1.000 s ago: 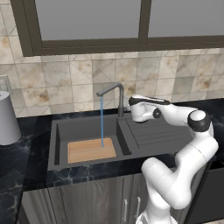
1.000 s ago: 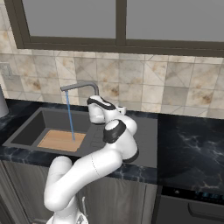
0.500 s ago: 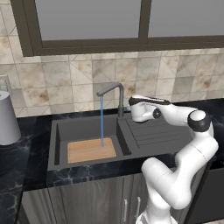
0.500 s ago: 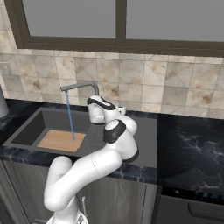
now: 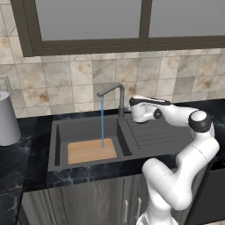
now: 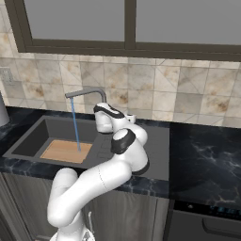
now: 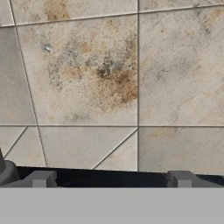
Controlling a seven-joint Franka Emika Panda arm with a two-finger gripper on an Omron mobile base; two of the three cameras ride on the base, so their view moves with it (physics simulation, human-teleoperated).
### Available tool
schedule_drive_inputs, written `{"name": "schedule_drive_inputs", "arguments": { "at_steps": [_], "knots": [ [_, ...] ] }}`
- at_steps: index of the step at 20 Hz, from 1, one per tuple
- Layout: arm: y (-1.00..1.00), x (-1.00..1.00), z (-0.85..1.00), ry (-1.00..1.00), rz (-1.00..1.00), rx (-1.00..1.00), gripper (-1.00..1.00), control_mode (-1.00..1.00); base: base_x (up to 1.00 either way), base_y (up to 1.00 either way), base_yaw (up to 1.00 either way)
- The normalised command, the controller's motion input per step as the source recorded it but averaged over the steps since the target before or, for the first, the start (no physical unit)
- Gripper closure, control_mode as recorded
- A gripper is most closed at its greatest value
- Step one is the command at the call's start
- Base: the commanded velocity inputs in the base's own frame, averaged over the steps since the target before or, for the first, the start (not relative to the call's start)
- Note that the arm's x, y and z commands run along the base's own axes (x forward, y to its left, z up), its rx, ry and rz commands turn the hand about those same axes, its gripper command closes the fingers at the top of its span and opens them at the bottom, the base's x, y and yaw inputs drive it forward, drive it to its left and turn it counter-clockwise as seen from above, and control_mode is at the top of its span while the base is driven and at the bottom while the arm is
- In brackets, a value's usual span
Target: Turn on the sink faucet with hot water and rinse the cutting board for ten seconds, then turn off the faucet. Push the cutting board to reach the water if necessary.
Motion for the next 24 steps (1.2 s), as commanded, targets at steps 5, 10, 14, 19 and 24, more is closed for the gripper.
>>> {"name": "schedule_drive_inputs", "arguments": {
  "at_steps": [5, 10, 14, 19, 24],
  "knots": [
    [0.0, 0.0, 0.0, 0.0, 0.0, 0.0, -1.0, -1.0, 0.0, 0.0, 0.0],
    [0.0, 0.0, 0.0, 0.0, 0.0, 0.0, -1.0, -1.0, 0.0, 0.0, 0.0],
    [0.0, 0.0, 0.0, 0.0, 0.0, 0.0, -1.0, -1.0, 0.0, 0.0, 0.0],
    [0.0, 0.0, 0.0, 0.0, 0.0, 0.0, -1.0, -1.0, 0.0, 0.0, 0.0],
    [0.0, 0.0, 0.0, 0.0, 0.0, 0.0, -1.0, -1.0, 0.0, 0.0, 0.0]
  ]
}}
